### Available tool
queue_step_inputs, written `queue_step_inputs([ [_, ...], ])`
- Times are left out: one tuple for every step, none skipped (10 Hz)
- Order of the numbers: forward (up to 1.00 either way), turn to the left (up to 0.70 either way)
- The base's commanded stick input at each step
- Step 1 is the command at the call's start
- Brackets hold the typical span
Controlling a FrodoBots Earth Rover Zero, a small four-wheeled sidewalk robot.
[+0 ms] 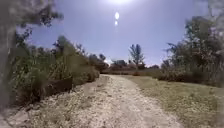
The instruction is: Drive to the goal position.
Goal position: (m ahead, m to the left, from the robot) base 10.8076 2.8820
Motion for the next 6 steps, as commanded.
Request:
queue_step_inputs([
  [0.70,0.00],
  [0.70,0.00],
  [0.70,0.00],
  [0.70,0.00],
  [0.70,0.00],
  [0.70,0.00],
])
